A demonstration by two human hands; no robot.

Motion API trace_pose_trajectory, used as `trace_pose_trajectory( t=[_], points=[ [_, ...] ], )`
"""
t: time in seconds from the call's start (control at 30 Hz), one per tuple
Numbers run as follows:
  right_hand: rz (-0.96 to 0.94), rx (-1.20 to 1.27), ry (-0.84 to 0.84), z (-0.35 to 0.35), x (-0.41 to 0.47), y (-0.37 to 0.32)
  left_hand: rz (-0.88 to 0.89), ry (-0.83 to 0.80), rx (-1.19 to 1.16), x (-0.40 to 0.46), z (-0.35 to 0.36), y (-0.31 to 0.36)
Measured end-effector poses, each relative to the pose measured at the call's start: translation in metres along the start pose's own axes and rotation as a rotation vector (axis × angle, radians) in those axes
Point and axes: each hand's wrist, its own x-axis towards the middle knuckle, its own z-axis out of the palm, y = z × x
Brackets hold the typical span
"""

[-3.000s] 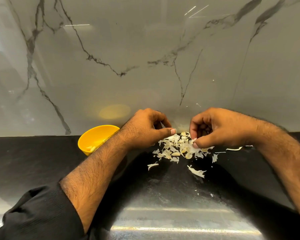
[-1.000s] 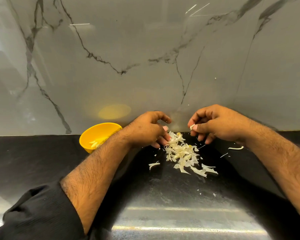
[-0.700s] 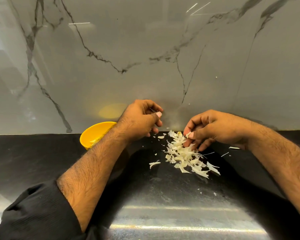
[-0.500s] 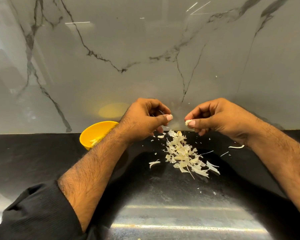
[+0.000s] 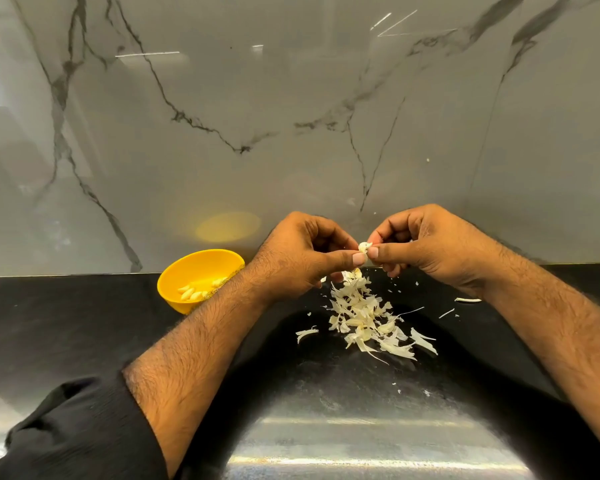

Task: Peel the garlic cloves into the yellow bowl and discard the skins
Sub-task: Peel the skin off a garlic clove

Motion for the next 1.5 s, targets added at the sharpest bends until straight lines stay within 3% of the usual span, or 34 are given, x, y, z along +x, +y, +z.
trace_pose_trajectory(
  t=[0.2, 0.43, 0.8, 1.0, 1.13, 1.23, 1.4, 1.5],
  points=[
    [-0.025, -0.071, 0.064, 0.003, -0.002, -0.003, 0.029, 0.012, -0.032, -0.002, 0.004, 0.000],
    [-0.048, -0.117, 0.061, 0.006, -0.001, -0.003, 0.131, 0.156, 0.132, 0.002, 0.003, -0.005],
    [-0.129, -0.081, 0.043, 0.006, -0.002, -0.002, 0.032, 0.134, -0.034, 0.001, 0.004, -0.001],
    [-0.107, 0.058, -0.066, 0.003, -0.003, 0.000, -0.049, 0.105, -0.184, -0.002, 0.006, 0.001],
    [-0.099, 0.223, -0.104, -0.002, -0.004, 0.000, -0.091, 0.229, 0.112, -0.001, 0.000, 0.000],
    [-0.062, 0.192, -0.049, -0.003, -0.002, 0.002, -0.125, 0.253, 0.278, -0.001, -0.001, 0.001],
    [-0.027, 0.083, 0.025, -0.001, 0.000, 0.003, -0.068, 0.093, 0.358, 0.000, -0.003, 0.003],
    [-0.021, 0.033, 0.047, -0.001, 0.002, 0.004, -0.066, 0.087, 0.421, -0.001, -0.003, 0.004]
  ],
)
